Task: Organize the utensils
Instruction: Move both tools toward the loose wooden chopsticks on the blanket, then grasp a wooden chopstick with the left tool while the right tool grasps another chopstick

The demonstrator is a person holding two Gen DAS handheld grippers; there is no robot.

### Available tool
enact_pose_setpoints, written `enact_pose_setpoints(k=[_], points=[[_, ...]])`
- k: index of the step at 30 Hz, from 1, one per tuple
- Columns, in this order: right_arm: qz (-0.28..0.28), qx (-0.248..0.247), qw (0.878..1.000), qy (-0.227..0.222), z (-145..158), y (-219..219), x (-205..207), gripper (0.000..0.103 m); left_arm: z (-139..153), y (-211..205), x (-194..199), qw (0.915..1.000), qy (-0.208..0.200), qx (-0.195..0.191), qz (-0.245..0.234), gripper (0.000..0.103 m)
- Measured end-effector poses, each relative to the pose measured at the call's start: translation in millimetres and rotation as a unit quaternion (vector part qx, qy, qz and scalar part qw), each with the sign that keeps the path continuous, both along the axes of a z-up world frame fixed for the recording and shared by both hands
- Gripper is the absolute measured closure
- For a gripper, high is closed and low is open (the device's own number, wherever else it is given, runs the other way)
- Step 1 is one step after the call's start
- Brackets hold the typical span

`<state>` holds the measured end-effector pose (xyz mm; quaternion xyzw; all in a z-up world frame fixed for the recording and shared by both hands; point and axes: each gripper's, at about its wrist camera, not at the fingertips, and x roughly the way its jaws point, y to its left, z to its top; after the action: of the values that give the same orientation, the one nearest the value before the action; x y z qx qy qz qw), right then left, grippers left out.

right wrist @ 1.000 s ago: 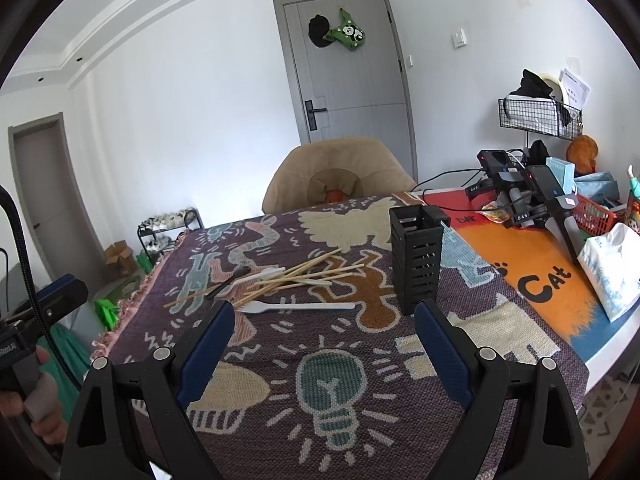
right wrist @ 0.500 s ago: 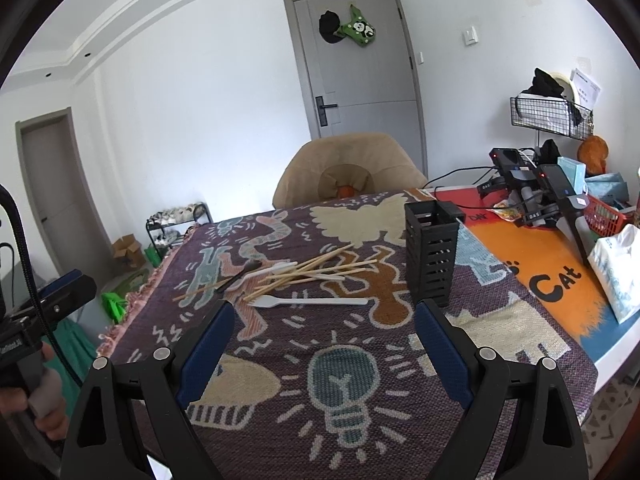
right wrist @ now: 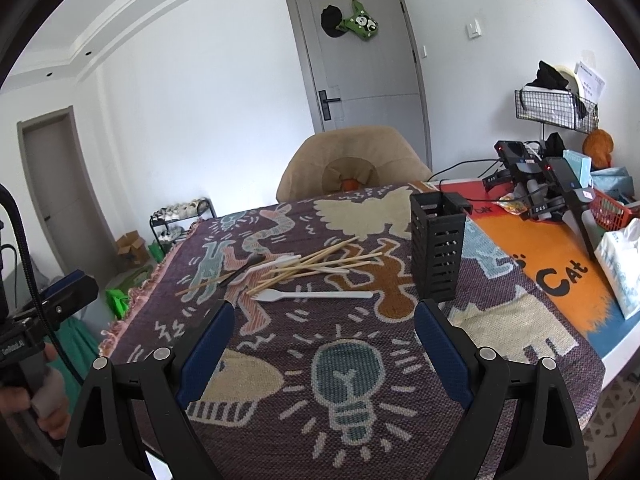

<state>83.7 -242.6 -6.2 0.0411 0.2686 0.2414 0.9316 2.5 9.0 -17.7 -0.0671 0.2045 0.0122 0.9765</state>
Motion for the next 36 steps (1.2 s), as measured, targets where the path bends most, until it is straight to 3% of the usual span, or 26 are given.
enact_pose_setpoints(k=[15, 26, 36], points=[[0.011, 0.009, 0.999, 0.042, -32.3, 1.8, 31.0, 0.012, -30.1, 13.4, 33.5, 0.9991, 0.041, -0.013, -0.001, 0.002], [0.020, 0.010, 0.997, 0.076, -55.6, 10.4, 67.8, 0.013, -63.3, 30.2, 84.1, 0.9944, 0.105, -0.013, -0.002, 0.032], [0.022, 0.012, 0.995, 0.095, -65.4, 13.9, 94.8, 0.013, -80.1, 70.9, 114.3, 0.9889, 0.142, -0.012, 0.041, 0.037]])
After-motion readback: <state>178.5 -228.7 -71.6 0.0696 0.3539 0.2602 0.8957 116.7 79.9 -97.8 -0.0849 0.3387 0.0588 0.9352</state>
